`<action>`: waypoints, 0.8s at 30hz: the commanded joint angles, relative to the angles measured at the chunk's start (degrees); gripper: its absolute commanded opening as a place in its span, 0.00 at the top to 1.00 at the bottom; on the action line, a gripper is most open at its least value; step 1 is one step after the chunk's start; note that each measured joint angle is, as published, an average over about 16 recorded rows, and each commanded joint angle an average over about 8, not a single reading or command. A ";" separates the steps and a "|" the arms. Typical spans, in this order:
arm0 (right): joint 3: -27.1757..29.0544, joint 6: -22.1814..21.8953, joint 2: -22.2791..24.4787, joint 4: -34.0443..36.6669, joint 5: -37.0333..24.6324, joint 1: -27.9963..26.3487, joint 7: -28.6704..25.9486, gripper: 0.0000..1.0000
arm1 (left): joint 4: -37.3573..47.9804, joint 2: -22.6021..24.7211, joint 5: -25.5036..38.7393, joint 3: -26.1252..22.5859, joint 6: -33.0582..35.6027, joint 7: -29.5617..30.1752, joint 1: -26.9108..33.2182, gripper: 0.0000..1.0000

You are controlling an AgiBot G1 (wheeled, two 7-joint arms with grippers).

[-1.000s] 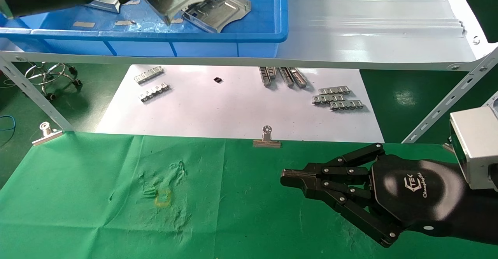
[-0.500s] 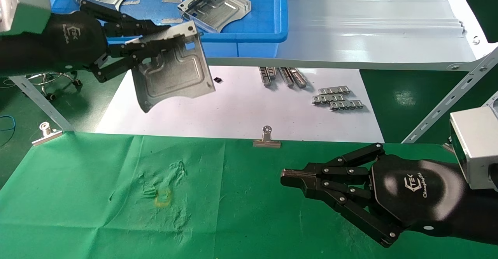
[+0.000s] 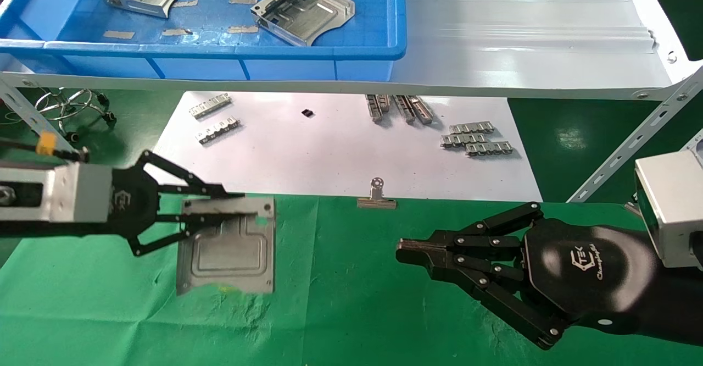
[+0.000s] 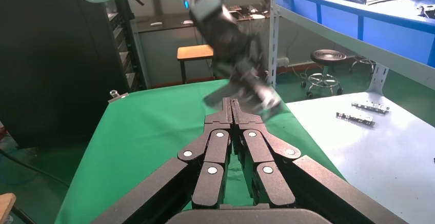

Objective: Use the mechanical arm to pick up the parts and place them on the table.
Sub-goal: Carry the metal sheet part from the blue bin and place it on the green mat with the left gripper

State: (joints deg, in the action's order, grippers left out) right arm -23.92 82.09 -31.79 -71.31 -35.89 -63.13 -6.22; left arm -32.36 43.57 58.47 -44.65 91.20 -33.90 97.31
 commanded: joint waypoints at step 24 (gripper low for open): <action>0.00 0.00 0.00 0.00 0.00 0.00 0.00 1.00 | 19.58 7.78 5.51 -9.43 -2.62 -15.45 -1.99 1.00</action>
State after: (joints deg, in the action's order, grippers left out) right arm -23.92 82.09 -31.79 -71.31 -35.89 -63.13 -6.21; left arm -12.97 51.29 63.93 -54.02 88.66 -49.27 95.30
